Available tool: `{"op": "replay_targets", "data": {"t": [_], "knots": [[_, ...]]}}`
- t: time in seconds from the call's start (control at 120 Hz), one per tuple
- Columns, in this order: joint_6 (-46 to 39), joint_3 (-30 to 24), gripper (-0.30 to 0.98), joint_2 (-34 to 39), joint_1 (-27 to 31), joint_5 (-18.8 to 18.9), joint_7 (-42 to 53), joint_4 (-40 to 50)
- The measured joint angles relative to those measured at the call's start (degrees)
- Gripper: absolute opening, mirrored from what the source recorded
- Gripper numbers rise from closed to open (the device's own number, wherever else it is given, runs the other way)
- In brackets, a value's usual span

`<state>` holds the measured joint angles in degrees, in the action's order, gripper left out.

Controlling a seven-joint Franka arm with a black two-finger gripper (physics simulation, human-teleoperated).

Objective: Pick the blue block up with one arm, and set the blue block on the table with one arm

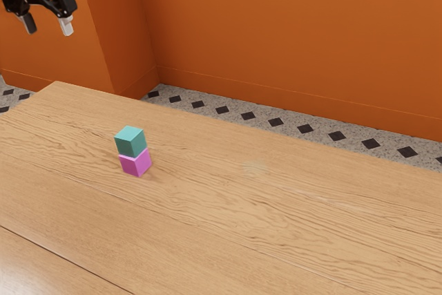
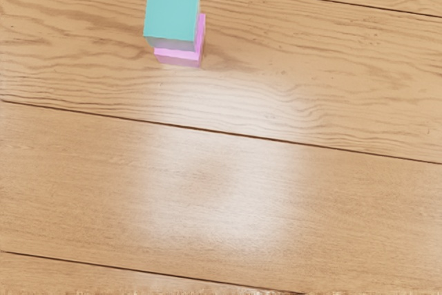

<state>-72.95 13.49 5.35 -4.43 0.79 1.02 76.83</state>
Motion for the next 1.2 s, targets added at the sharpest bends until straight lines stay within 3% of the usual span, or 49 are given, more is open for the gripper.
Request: {"op": "replay_targets", "data": {"t": [0.2,0.55,0.7,1.2], "knots": [[-0.61,-0.34,0.69,-4.91,0.26,2.53,-0.19,0.75],[-15.17,0.43,0.69,-12.95,0.89,5.07,-0.24,12.34],[-21.27,0.4,0.69,-18.86,5.27,5.18,2.06,12.87],[-29.67,-1.42,0.69,-29.34,7.52,3.96,8.09,10.77]]}}
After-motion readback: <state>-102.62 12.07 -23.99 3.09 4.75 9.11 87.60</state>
